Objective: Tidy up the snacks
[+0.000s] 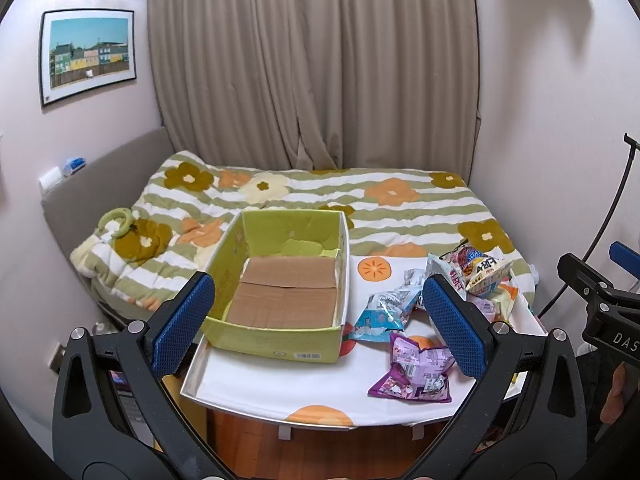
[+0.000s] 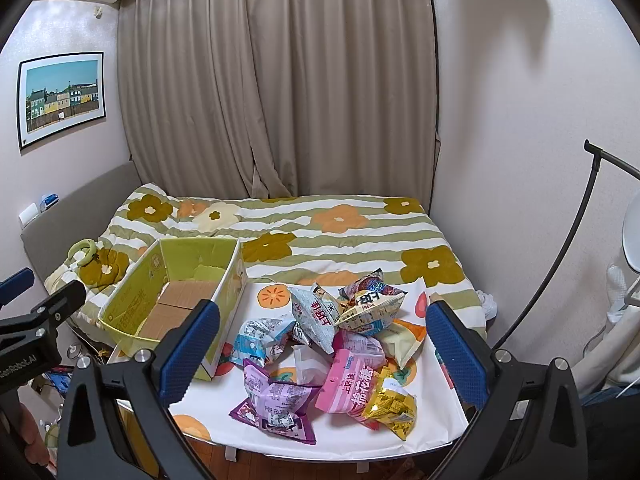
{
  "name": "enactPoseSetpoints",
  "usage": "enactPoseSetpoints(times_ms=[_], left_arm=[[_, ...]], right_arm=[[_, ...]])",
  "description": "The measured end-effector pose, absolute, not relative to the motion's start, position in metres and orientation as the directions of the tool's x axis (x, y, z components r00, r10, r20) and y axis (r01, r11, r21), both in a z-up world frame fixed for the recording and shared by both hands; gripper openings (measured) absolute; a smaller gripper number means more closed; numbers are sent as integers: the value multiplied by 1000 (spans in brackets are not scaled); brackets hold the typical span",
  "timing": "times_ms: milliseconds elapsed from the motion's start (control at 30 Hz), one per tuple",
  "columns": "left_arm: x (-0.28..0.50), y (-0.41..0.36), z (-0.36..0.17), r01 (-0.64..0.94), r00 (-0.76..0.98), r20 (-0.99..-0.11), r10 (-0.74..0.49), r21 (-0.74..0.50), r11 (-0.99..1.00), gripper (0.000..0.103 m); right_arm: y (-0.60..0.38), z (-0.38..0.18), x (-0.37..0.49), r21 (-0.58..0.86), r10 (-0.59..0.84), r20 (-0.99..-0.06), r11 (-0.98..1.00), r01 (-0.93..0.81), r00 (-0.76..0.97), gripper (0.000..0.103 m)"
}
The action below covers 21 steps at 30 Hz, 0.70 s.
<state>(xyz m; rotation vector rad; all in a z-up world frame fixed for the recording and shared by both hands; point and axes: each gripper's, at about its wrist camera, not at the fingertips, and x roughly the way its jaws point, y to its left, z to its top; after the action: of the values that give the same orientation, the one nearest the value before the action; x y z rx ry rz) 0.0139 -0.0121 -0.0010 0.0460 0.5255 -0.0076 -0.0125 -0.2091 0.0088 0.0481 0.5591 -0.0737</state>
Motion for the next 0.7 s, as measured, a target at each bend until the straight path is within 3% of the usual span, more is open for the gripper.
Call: enactPoseSetpoints(times_ms=[400,700], left_arm=[[28,-14,-7,51,843,-538,-18,46,998,103],[69,-32,-66,180,700,-704,-117,15,984,103]], right_arm=[[-212,5,-10,30,-65,-542,995,96,838,103],[-223,-31,-1,11,-132,-633,984,180,763,103]])
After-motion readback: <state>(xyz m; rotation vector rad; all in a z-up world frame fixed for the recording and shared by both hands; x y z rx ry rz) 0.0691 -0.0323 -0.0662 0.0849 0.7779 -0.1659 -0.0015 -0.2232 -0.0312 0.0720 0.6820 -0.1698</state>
